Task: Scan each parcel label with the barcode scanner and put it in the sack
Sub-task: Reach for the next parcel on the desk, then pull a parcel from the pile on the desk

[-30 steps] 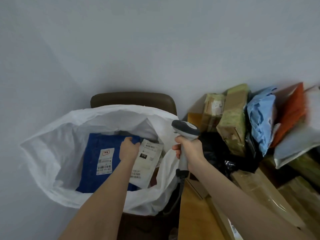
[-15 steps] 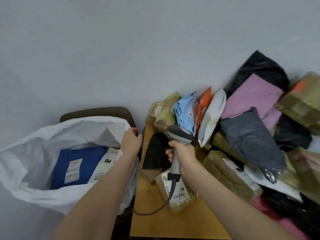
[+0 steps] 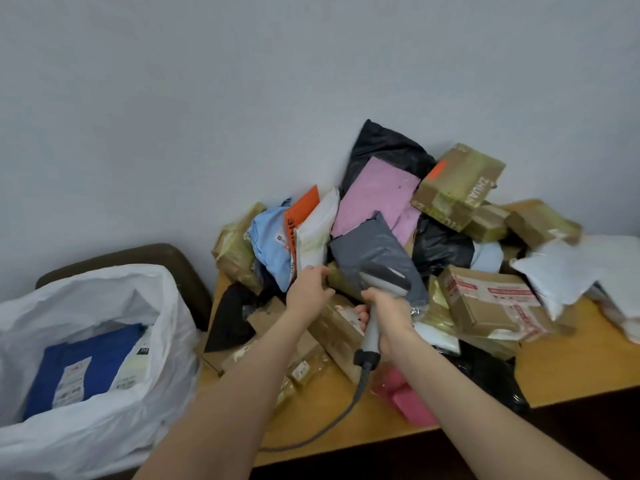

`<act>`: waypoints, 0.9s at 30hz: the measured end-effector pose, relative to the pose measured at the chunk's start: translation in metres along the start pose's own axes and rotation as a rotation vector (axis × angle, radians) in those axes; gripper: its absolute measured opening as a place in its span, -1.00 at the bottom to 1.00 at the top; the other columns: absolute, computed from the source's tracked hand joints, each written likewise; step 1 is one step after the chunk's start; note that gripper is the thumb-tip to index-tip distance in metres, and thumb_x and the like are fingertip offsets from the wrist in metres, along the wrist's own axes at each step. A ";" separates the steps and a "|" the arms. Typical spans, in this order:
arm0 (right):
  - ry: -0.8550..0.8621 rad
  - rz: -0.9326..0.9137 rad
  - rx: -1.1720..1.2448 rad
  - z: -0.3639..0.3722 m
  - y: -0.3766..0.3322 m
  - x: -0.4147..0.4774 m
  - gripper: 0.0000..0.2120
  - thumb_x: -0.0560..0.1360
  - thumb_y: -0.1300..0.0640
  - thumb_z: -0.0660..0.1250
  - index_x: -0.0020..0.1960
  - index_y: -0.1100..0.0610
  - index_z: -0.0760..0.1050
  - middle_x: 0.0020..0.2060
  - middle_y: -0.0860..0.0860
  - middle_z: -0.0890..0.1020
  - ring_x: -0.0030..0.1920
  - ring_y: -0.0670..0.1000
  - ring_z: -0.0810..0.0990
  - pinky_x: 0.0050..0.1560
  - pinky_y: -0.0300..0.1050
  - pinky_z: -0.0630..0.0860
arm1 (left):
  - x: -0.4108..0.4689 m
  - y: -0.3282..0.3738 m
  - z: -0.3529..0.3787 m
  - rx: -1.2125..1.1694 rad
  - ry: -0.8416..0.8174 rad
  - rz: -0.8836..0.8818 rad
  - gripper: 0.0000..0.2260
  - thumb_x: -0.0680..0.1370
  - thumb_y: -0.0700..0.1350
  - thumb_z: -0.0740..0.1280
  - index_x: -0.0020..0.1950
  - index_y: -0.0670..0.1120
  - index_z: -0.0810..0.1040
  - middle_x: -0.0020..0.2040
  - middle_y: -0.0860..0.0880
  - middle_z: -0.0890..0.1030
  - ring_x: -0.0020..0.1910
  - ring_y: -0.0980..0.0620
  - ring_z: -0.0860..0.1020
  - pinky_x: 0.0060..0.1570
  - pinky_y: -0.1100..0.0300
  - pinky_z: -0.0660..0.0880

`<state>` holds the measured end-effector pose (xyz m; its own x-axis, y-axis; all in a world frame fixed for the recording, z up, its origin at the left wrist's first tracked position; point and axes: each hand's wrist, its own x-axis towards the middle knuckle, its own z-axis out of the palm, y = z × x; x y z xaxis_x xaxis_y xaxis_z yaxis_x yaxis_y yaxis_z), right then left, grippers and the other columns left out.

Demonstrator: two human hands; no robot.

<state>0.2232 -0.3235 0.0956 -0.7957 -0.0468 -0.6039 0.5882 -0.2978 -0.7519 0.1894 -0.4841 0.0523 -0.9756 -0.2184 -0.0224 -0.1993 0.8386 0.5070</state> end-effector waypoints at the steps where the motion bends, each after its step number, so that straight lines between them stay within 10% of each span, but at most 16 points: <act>1: 0.030 -0.010 0.013 -0.009 -0.008 0.006 -0.92 0.50 0.28 0.32 -0.14 0.30 0.49 -0.52 0.12 0.53 -0.57 -0.02 0.42 -0.50 -0.20 0.40 | 0.006 0.010 0.008 0.069 -0.048 0.051 -0.60 0.50 -0.09 0.39 0.32 -0.04 0.43 0.23 -0.05 0.46 0.20 -0.06 0.49 0.08 0.02 0.48; 9: 0.191 0.003 0.120 -0.057 -0.048 0.060 -0.89 0.53 0.25 0.29 -0.17 0.25 0.47 -0.51 0.09 0.51 -0.67 -0.09 0.39 -0.59 -0.30 0.37 | 0.058 0.042 0.086 0.469 -0.265 0.334 -0.12 0.45 -0.03 0.46 0.58 -0.01 -0.04 0.52 -0.08 0.16 0.47 -0.11 0.21 0.31 0.00 0.36; 14: 0.209 -0.008 0.158 -0.074 -0.062 0.075 -0.88 0.53 0.27 0.29 -0.19 0.24 0.46 -0.56 0.07 0.52 -0.64 -0.07 0.39 -0.54 -0.27 0.36 | 0.071 0.043 0.109 0.557 -0.162 0.441 -0.39 0.53 -0.06 0.32 0.54 0.00 0.15 0.47 -0.08 0.28 0.38 -0.07 0.36 0.26 0.07 0.36; 18: 0.146 -0.030 0.184 -0.076 -0.079 0.075 -0.89 0.54 0.27 0.28 -0.16 0.25 0.47 -0.57 0.05 0.50 -0.63 -0.08 0.38 -0.53 -0.25 0.37 | 0.079 0.055 0.090 0.279 0.072 0.334 -0.74 0.57 -0.08 0.24 0.23 0.04 0.55 0.13 0.02 0.62 0.08 -0.06 0.59 -0.05 0.10 0.48; 27: 0.013 -0.252 0.115 -0.074 -0.121 0.050 -0.88 0.46 0.27 0.41 -0.25 0.21 0.54 -0.44 0.10 0.56 -0.50 -0.02 0.47 -0.41 -0.16 0.44 | 0.099 0.118 -0.039 -0.669 0.327 -0.047 -0.81 0.60 -0.23 0.27 0.19 -0.22 0.55 0.08 -0.11 0.62 0.05 -0.03 0.57 0.02 0.17 0.46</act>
<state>0.1226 -0.2190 0.1365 -0.9125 0.0549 -0.4053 0.3507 -0.4049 -0.8444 0.0729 -0.4268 0.1437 -0.8695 -0.4714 0.1473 -0.0401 0.3646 0.9303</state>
